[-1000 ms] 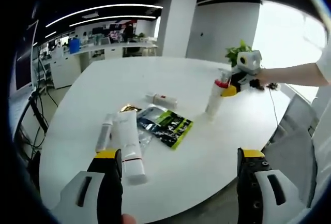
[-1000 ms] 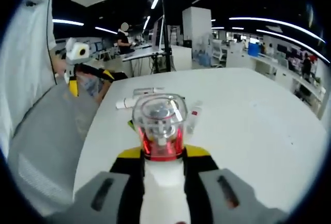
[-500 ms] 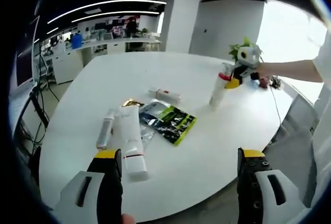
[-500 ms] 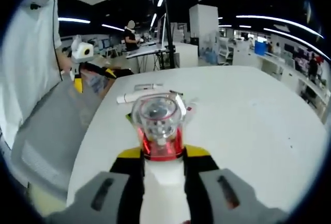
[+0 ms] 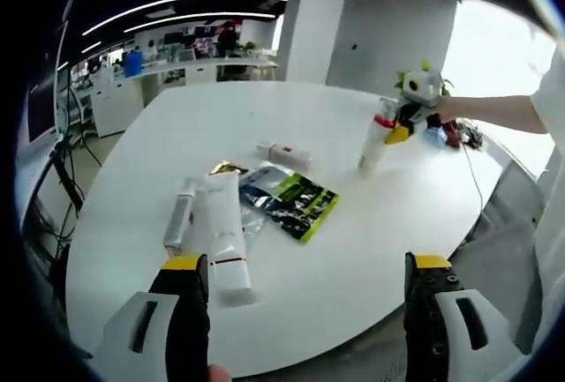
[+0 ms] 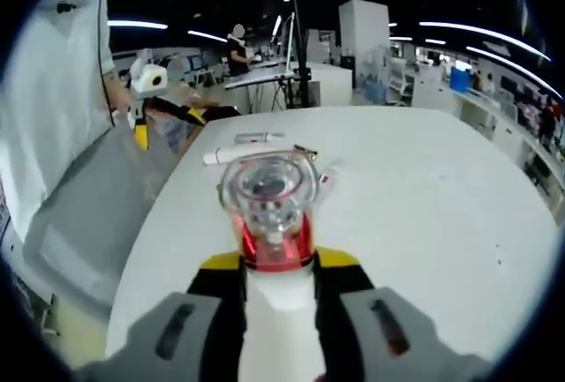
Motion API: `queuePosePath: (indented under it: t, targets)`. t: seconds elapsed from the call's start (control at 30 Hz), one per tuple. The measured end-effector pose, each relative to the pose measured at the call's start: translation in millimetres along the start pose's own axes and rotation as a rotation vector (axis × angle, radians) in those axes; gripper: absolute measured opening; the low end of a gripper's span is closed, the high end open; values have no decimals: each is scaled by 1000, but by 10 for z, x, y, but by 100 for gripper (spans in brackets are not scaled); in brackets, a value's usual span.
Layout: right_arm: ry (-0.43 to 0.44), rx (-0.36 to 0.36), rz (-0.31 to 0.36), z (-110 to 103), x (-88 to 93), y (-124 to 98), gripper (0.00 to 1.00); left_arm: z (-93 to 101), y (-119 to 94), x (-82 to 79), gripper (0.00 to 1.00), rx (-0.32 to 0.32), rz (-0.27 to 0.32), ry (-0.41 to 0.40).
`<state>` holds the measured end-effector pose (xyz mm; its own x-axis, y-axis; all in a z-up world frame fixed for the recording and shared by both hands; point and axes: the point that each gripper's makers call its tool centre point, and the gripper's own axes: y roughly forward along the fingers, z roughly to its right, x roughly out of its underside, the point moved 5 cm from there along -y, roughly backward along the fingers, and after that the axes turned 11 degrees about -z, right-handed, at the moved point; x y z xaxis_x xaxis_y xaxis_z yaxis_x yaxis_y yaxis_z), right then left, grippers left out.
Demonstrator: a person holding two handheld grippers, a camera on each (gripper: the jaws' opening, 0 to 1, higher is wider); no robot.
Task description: Arrange the skincare products in the storage area until every visible bottle or jar stands upright without overlapping.
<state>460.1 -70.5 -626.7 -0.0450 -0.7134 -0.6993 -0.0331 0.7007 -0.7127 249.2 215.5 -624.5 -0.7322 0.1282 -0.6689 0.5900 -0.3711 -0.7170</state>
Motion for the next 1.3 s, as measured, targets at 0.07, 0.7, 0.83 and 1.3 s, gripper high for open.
queuePosePath:
  t: [0.07,0.7,0.83,1.3]
  targets:
    - [6,1,-3,-5,6,1,28,0,2,0,90,1,-1,1]
    - [226,134,26,-182,47,1,46,14,-40,-43,90,7,36,7]
    - [282,178,27,-286,80,1,52,22,-54,-59,90,10,48,10]
    - [442,303,90,-681,175,-25,69,29,-77,-98,91,21,83,9]
